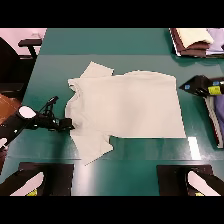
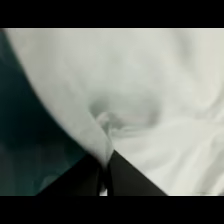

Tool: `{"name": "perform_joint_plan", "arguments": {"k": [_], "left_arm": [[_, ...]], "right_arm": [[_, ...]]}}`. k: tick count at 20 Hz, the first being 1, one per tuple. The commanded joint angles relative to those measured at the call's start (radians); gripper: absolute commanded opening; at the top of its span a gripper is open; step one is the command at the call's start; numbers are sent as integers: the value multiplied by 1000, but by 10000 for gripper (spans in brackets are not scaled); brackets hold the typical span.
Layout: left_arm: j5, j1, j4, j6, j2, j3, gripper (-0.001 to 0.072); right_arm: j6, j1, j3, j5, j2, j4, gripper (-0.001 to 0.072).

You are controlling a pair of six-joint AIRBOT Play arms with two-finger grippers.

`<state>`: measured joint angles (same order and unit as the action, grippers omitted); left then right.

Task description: Fold the shirts.

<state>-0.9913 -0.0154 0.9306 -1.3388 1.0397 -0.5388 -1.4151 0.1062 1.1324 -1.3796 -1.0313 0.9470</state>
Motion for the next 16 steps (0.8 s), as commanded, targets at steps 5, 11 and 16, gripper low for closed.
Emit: {"name": "perform_joint_plan", "arguments": {"k": [5, 11, 16], "left_arm": [[-45, 16, -24, 4, -2, -177, 31], [-19, 16, -42, 5, -2, -182, 31], [-21, 16, -44, 4, -2, -182, 31]], "right_arm": [[-9, 447, -492, -62, 208, 159, 593], [-27, 549, -713, 28, 127, 107, 463], [-28, 412, -705, 205, 5, 5, 369]]}}
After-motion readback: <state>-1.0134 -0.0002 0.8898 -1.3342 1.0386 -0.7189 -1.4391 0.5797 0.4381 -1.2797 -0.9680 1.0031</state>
